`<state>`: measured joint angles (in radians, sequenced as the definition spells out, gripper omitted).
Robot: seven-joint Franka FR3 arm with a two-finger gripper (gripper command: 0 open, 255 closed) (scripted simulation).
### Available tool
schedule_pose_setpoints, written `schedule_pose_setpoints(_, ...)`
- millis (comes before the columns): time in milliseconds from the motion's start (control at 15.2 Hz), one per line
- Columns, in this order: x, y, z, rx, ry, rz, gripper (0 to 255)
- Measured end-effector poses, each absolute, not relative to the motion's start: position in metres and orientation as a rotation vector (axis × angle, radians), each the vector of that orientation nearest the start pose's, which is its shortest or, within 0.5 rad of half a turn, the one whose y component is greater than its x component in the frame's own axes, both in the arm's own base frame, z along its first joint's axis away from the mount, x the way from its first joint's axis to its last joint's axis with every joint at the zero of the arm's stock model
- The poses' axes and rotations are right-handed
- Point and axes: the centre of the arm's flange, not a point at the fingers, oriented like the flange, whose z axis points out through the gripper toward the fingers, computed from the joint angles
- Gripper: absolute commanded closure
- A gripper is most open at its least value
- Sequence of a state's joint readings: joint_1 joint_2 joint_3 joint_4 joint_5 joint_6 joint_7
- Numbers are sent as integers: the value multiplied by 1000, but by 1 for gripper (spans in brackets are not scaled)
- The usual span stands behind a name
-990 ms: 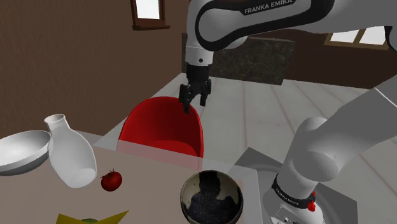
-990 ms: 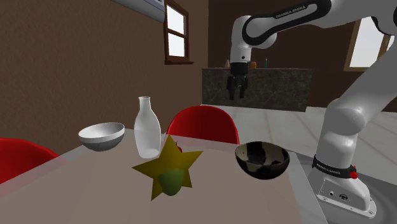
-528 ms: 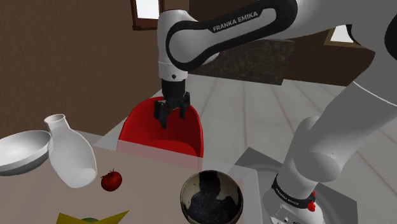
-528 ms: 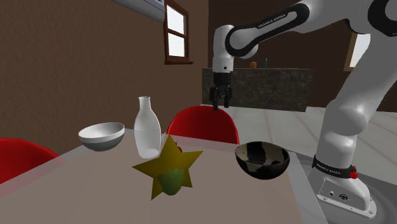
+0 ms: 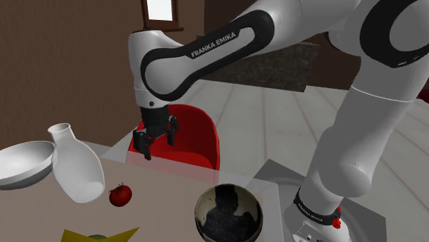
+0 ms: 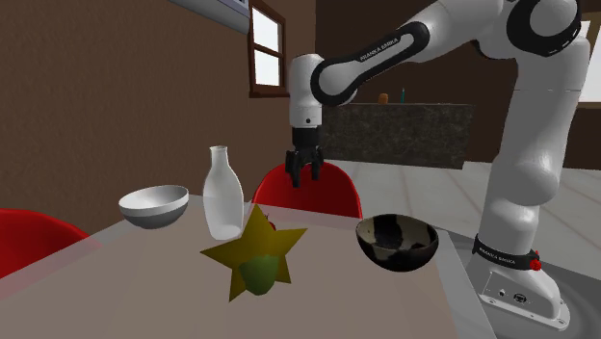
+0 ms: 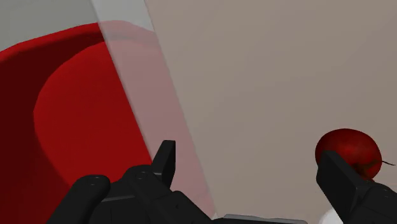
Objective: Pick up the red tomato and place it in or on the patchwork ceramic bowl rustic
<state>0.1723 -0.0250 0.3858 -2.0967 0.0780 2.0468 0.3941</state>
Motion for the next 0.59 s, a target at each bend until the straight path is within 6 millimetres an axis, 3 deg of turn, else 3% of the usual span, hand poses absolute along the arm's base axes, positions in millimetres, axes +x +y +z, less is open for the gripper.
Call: schedule_pose_setpoints(594,485,390,373,-3102,-288,104,0)
